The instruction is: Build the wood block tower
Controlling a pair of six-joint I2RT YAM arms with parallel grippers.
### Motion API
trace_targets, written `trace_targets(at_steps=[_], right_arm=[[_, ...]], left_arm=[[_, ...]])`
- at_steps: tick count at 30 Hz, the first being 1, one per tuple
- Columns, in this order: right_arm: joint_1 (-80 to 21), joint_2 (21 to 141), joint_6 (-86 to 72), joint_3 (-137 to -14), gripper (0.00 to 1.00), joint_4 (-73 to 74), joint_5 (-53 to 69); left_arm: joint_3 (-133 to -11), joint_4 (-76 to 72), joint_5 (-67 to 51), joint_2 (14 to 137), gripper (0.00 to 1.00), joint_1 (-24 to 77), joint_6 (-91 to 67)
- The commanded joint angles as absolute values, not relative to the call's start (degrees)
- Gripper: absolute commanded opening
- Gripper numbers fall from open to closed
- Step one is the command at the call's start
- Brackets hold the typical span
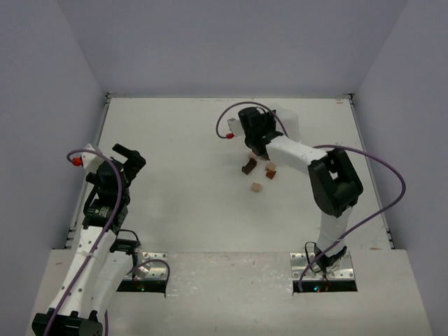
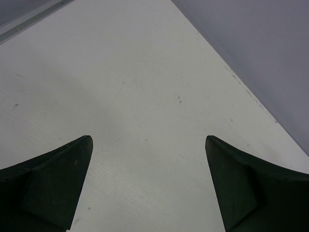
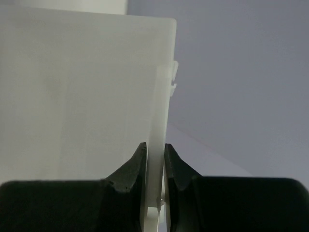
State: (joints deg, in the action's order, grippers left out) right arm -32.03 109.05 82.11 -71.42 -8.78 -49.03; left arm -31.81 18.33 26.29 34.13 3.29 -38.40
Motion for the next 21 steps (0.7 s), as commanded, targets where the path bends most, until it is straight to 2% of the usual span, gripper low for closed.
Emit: trace_targets(at_steps=[1,3,5,8,12,13,21], right_arm=[[-31.13,104.14,47.77,-92.99,0.00,29.58,-20.76],[-28.94,103.41,42.36,-94.04,0.00,27.36,-19.32],[-25.23,103.51,28.29,-96.08,0.00,22.98,-17.82],[-19.31,105.33,10.84,-99.98,0.00,25.72,-15.87],[-4.57,107.69,-9.46,-102.48,0.00,30.75,-1.06],[-1.53,107.76,-13.86,-101.67,0.00,30.76,-0.88],[10.43,113.63,-20.59,-95.80,0.00,30.77,-3.35]], left_arm=[[-32.90,16.38,25.72,33.69,1.00,2.81,-37.18],[-32.96,16.44,25.71,33.62,1.00,2.81,-37.15],[-33.15,16.44,25.61,33.45,1.00,2.81,-37.06],[-33.07,16.35,25.51,33.42,1.00,2.81,-37.09],[-33.02,16.03,24.80,33.71,1.00,2.81,-37.00],[-32.95,15.88,24.42,33.85,1.00,2.81,-37.00],[-32.79,13.61,20.14,36.92,1.00,2.81,-36.38]])
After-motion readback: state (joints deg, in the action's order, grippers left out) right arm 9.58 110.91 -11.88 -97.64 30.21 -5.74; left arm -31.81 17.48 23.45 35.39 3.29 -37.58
